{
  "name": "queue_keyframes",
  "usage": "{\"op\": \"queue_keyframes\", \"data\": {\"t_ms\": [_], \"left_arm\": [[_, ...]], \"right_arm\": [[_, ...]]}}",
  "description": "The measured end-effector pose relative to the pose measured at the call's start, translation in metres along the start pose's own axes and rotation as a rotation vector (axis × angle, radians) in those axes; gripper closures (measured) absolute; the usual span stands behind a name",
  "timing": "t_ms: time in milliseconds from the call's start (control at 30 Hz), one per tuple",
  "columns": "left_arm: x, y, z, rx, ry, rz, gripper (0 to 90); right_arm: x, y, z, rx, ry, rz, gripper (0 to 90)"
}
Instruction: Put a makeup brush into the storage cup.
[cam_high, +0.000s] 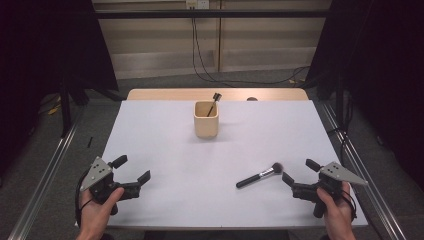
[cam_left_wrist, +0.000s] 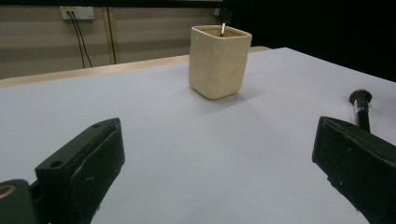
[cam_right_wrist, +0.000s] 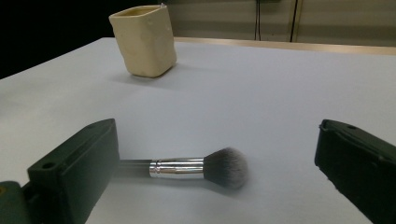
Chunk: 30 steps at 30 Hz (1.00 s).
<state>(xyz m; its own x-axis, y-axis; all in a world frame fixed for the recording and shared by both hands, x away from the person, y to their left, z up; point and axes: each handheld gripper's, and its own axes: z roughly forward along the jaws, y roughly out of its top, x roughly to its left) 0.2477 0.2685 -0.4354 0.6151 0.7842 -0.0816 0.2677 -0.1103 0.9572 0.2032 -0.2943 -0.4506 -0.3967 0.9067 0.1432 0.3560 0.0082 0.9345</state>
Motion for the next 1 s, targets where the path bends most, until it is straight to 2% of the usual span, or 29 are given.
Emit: {"op": "queue_keyframes", "data": {"t_ms": [133,267,400,767,1000], "left_arm": [[0.004,-0.002,-0.002,-0.015,0.014,-0.014,2.5],[0.004,-0.003,-0.003,-0.005,0.022,0.000,2.5],[0.006,-0.002,-0.003,-0.012,0.032,-0.007,2.6],[0.007,-0.003,-0.007,-0.009,0.035,-0.009,2.8],[0.007,-0.001,-0.008,-0.019,0.031,-0.009,2.9]], "right_arm": [[0.000,0.001,0.001,-0.001,0.003,-0.003,0.0],[0.001,0.001,0.000,0.000,0.010,-0.019,0.0],[0.000,0.002,0.001,-0.004,0.015,-0.015,0.0],[-0.001,0.010,0.004,-0.032,0.030,-0.023,0.0],[-0.003,0.022,0.008,-0.049,0.041,-0.021,0.0]]}}
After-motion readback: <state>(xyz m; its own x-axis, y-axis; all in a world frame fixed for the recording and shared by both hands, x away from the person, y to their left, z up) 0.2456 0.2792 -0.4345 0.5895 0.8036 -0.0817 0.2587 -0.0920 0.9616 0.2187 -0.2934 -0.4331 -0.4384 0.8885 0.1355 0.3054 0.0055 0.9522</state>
